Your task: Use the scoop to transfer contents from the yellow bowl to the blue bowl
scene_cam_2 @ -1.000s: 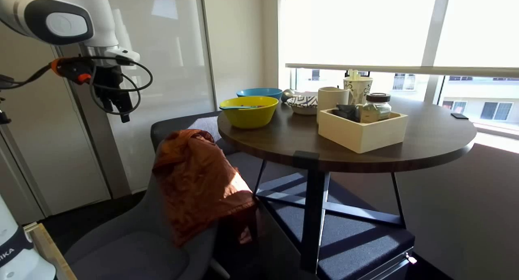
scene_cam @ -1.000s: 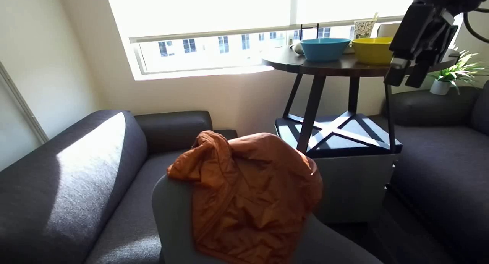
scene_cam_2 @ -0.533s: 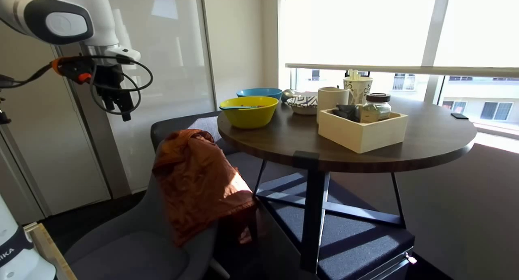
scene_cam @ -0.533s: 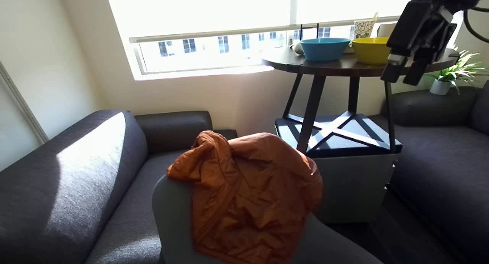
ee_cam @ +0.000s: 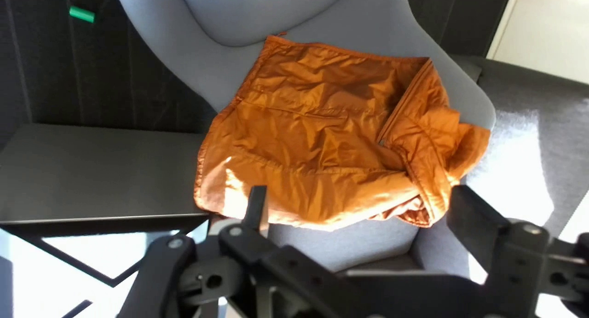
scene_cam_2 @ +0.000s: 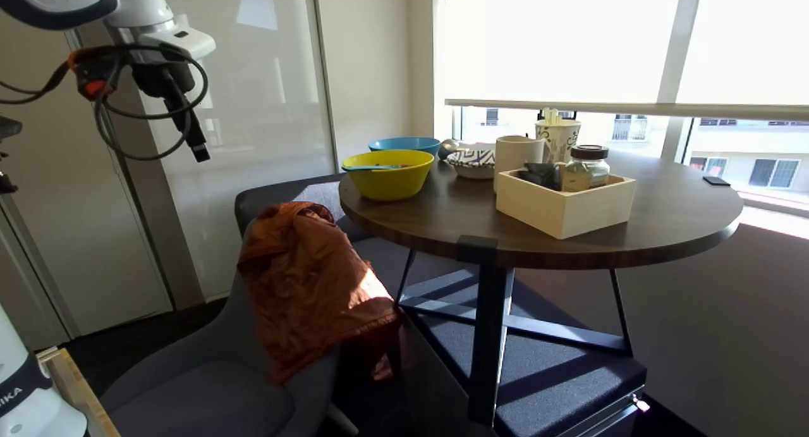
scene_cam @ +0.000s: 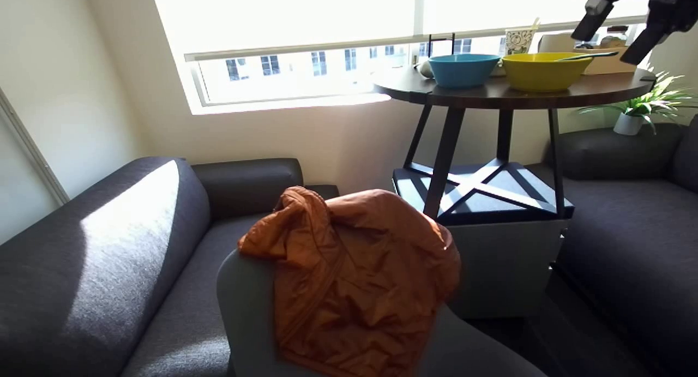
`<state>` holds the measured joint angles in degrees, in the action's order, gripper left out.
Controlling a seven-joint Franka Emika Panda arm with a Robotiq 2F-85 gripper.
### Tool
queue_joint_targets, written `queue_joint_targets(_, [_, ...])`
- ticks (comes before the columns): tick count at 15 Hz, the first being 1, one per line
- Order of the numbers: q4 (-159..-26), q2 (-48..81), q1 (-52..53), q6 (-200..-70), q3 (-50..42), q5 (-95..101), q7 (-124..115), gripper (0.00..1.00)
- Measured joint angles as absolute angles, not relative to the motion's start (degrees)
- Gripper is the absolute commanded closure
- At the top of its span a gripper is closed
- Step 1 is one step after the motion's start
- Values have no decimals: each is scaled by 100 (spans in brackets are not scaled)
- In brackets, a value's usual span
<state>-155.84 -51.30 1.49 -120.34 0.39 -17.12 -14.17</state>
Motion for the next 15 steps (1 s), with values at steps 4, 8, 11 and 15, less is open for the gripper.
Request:
queue_joint_targets(4, [-15716, -5899, -565, -11557, -53, -1710, -2020, 0])
queue_joint_targets(8, [-15726, -6343, -896, -11531, 27, -1710, -2417, 0])
queue_joint_targets(11, [-15731, -6320, -957, -11540, 52, -1700, -2571, 0])
queue_joint_targets(15, [-15734, -6192, -1546, -11696, 205, -1676, -3203, 0])
